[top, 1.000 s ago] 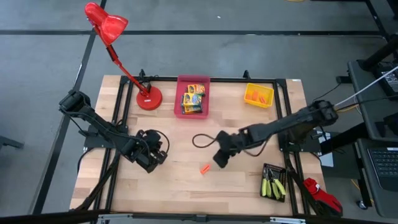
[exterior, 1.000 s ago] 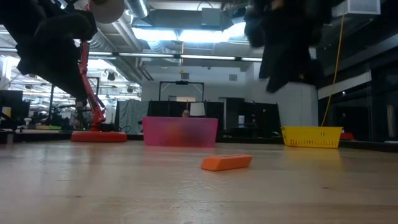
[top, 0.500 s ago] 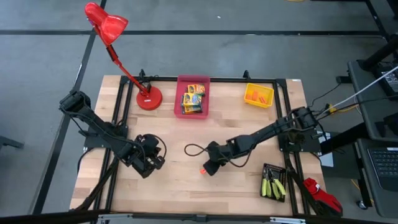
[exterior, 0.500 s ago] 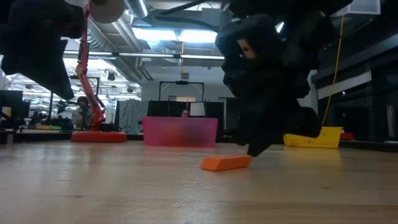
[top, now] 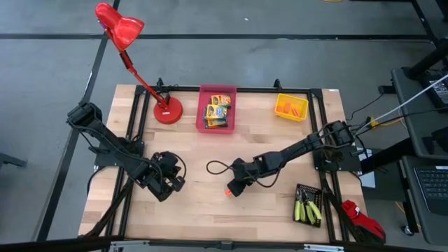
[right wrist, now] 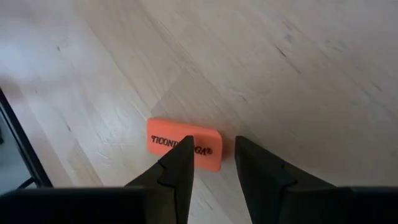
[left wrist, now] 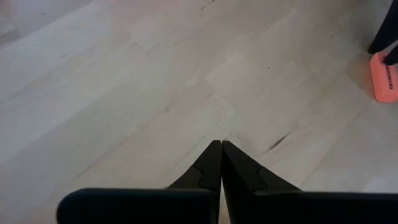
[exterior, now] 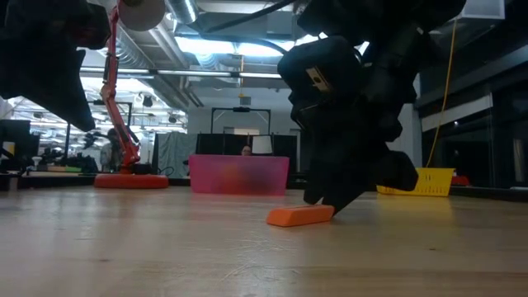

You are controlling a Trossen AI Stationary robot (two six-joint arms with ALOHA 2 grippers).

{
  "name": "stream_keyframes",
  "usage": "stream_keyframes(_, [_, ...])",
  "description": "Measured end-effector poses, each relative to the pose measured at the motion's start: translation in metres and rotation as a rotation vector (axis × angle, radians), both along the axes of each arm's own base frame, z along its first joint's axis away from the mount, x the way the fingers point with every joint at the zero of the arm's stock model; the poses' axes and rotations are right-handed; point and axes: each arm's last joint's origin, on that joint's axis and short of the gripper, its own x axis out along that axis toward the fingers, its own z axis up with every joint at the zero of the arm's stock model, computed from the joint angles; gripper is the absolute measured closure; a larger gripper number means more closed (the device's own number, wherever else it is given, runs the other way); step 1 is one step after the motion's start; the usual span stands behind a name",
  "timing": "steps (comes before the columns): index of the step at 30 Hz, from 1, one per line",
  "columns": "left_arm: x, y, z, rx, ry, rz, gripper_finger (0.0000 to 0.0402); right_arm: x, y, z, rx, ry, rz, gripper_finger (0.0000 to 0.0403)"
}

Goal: Pick & Place School Supplies
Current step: Put the orange eraser into the yellow bin

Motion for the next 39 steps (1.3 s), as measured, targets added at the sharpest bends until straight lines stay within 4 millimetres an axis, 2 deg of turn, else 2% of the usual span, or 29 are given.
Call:
stream_keyframes(7, [-0.001, 0.0, 0.0, 0.006, 0.007, 0.0, 0.0395, -0.001, 0.003, 0.0, -0.013, -0.008, 0.018, 0.0295])
stream_keyframes(17, [-0.001, 0.001, 0.0, 0.014, 0.017, 0.0, 0.0395, -0.002, 0.012, 0.0, -0.017, -0.022, 0.045, 0.0393])
stream_keyframes(27, [-0.002, 0.001, 0.0, 0.017, 0.016, 0.0, 0.0399, 0.001, 0.023, 0.005, -0.001, -0.112, 0.022, 0.0401])
stream_keyframes(30, [-0.002, 0.002, 0.0, 0.021, 0.015, 0.002, 0.0398, 0.003, 0.023, 0.018, -0.005, -0.182, -0.013, 0.0401])
stream_keyframes(34, [-0.002, 0.002, 0.0, 0.026, 0.016, 0.004, 0.0392, 0.004, 0.011, 0.042, -0.057, -0.271, -0.088, 0.0402])
stream_keyframes(39, [-0.001, 0.004, 0.0, 0.027, 0.017, 0.012, 0.0396, -0.004, -0.026, 0.065, -0.205, -0.239, -0.23, 0.0402])
